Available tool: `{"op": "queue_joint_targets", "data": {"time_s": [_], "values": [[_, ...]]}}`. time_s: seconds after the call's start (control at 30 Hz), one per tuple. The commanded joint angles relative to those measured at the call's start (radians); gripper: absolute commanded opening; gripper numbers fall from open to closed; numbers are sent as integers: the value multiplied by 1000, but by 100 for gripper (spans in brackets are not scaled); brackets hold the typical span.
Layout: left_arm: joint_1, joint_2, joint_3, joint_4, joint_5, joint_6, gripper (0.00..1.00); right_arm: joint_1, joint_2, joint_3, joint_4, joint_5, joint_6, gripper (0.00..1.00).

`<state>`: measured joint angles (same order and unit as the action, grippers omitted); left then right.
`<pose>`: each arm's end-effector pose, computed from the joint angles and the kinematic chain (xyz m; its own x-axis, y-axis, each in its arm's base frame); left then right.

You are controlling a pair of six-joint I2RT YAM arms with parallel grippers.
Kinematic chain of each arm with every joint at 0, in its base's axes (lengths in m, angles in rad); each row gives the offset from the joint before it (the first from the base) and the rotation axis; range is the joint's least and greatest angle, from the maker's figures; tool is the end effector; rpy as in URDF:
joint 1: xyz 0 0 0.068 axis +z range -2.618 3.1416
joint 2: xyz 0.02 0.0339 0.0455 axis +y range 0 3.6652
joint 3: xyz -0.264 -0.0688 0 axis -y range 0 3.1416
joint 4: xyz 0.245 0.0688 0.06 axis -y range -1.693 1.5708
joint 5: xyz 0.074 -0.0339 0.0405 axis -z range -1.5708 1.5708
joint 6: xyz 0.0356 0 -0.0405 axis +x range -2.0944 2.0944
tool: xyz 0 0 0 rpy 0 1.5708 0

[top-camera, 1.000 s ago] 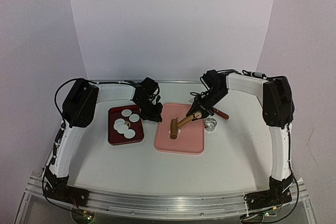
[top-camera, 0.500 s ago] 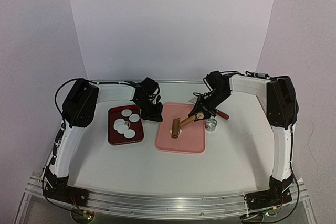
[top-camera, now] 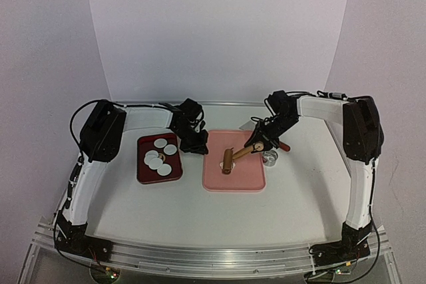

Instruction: Roll out the dumpling wrappers from the dough

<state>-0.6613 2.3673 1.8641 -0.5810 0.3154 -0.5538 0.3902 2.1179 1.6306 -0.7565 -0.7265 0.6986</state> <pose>0.3900 -0.3175 0.1372 -0.9606 0.1140 -0.2535 0.2271 0.8479 -0.4791 0.3926 0.1870 0.1820 -0.9804 0.1166 0.1586 0.1945 0.6989 0.6883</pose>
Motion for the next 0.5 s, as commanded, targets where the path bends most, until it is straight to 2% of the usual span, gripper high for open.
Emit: {"op": "queue_joint_targets", "data": {"time_s": [0.0,0.47], "values": [[26,22,27,-44,-70,-3,0,-71,78,-108,-219,635,-46,0],[26,21,24,-46,-80,3,0,-90,8,-165,-218,644,-38,0]]}}
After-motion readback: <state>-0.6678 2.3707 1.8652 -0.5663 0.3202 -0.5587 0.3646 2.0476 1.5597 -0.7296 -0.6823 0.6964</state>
